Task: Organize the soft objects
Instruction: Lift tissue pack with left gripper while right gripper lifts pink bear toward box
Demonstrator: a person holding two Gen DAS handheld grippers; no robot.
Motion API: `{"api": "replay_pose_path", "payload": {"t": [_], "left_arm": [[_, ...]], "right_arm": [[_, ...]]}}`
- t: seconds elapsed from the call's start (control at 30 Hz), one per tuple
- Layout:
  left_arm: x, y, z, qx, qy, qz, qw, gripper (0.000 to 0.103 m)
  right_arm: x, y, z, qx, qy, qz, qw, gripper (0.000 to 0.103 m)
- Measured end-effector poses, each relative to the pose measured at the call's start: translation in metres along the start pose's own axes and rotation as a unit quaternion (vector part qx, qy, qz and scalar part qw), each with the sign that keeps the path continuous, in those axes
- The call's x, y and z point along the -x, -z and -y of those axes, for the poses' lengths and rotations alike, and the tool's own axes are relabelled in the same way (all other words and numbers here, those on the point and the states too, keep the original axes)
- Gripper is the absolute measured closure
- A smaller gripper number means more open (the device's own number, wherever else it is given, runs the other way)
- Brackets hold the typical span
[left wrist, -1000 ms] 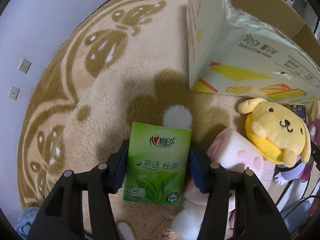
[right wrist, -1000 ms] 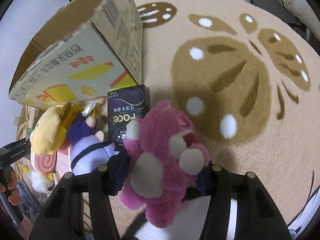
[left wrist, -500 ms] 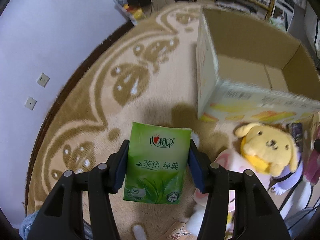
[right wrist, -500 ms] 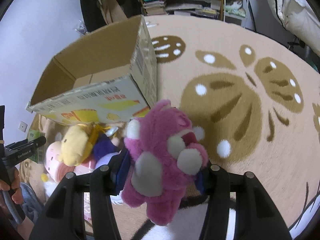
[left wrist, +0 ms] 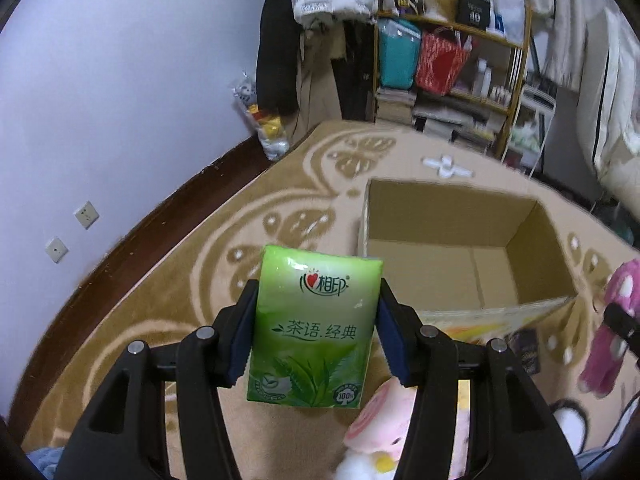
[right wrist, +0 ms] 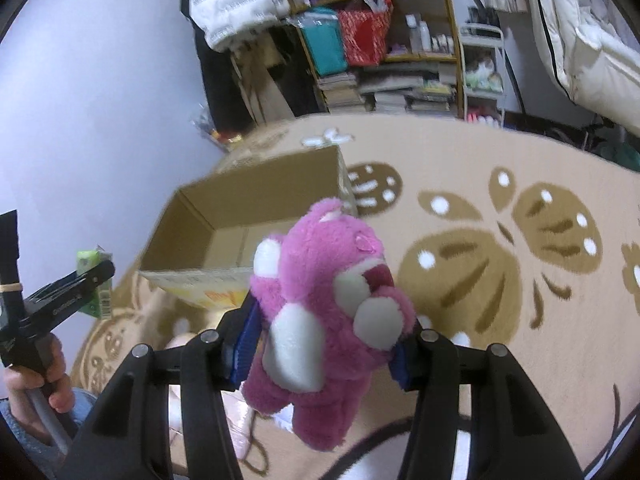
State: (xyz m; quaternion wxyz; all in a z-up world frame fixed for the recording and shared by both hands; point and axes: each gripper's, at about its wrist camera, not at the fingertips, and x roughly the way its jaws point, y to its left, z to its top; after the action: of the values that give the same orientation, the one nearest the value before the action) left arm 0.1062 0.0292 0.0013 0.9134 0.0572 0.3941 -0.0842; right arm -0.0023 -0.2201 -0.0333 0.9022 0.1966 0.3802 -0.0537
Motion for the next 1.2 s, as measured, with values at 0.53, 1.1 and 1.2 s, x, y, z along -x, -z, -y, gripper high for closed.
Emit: {"api": "replay_pose_path", "payload": {"t": [0.53,1.1,1.2], "left_arm": [[0.009,-0.030,0.014,-0.006,0.021,0.060,0.9980,0.050],[-0.009,-0.033,0.043,-0.059,-0.015,0.088,0.9943,0.049],[-0.019,-0.033,0.047,-0.059,-0.010,0.080,0.9950,0.049]], "right_arm": [[-0.010,-0.039,-0.040,0.066,-0.013,0.053,0.996,0.047],[-0.044,-0.068,-0.060,0.112,-0.020,0.081,0.990,0.046],[-0.052,-0.067,-0.061,0.113,-0.022,0.076,0.990,0.046]]}}
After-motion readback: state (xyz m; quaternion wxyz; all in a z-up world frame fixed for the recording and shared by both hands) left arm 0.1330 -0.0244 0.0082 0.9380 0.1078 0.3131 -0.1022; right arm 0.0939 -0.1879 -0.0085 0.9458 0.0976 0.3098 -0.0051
